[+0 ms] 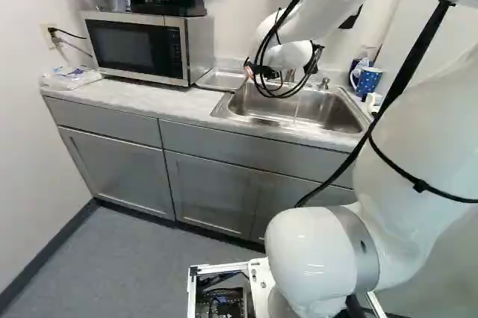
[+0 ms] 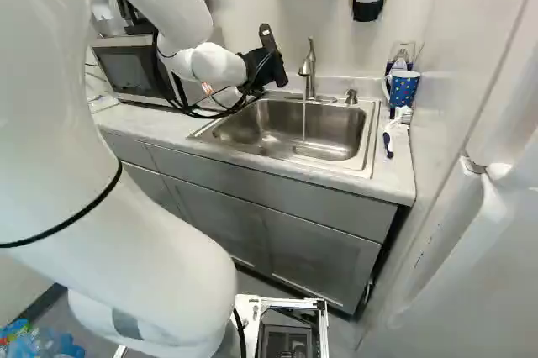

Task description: Rinse the cup and place it in the tray

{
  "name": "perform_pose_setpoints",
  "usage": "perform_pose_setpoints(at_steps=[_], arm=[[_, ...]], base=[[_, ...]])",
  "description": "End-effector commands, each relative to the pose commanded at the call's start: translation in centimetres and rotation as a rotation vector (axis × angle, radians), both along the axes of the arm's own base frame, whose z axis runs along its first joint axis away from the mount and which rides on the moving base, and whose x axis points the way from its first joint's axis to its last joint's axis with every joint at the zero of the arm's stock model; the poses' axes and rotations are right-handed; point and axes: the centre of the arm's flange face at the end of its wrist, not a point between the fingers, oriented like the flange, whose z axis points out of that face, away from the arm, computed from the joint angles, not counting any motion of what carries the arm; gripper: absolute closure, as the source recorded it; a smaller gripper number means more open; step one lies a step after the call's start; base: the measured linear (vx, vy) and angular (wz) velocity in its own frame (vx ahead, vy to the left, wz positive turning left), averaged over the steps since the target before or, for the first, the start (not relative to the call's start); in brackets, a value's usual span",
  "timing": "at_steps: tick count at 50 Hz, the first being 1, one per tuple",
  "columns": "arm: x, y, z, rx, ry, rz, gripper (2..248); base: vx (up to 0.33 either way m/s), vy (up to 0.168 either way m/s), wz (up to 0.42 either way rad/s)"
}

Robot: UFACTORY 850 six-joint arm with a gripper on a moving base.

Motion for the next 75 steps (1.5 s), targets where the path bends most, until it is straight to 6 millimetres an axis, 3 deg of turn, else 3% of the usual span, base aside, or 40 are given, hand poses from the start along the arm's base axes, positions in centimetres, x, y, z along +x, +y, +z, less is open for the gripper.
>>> perform_pose_setpoints(at_steps=[75], arm=[[0.0,0.0,0.0,-0.744,0.051,0.256,126]], base=[[0.0,0.0,0.0]])
